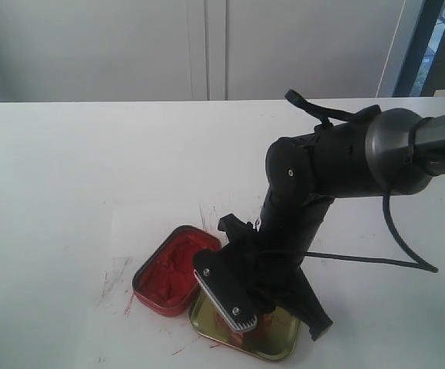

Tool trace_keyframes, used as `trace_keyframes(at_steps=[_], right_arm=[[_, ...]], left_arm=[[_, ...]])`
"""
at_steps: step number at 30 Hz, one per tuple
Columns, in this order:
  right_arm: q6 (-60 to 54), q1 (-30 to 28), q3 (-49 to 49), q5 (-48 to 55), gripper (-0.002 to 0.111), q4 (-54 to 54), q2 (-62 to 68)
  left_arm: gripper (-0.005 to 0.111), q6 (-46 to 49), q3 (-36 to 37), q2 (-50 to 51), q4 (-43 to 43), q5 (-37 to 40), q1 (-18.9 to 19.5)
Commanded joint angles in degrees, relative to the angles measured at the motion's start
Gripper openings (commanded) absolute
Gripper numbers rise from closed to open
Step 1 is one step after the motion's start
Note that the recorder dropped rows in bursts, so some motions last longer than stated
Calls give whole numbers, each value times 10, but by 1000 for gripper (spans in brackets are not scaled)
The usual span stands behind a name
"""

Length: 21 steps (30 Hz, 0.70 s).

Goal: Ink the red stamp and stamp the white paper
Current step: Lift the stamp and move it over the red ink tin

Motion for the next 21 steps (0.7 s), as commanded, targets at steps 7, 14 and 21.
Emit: trace_keyframes(at_steps=[7, 14, 21], right_arm=[[179, 0, 3, 3, 0, 1, -47], [337, 0, 3, -35, 0, 13, -76], [523, 0, -20, -60, 0, 16, -79]], left_arm=[[0, 0, -2, 4, 0, 1, 1], [0, 0, -2, 4, 0, 1, 1], [0, 0, -2, 4, 0, 1, 1]])
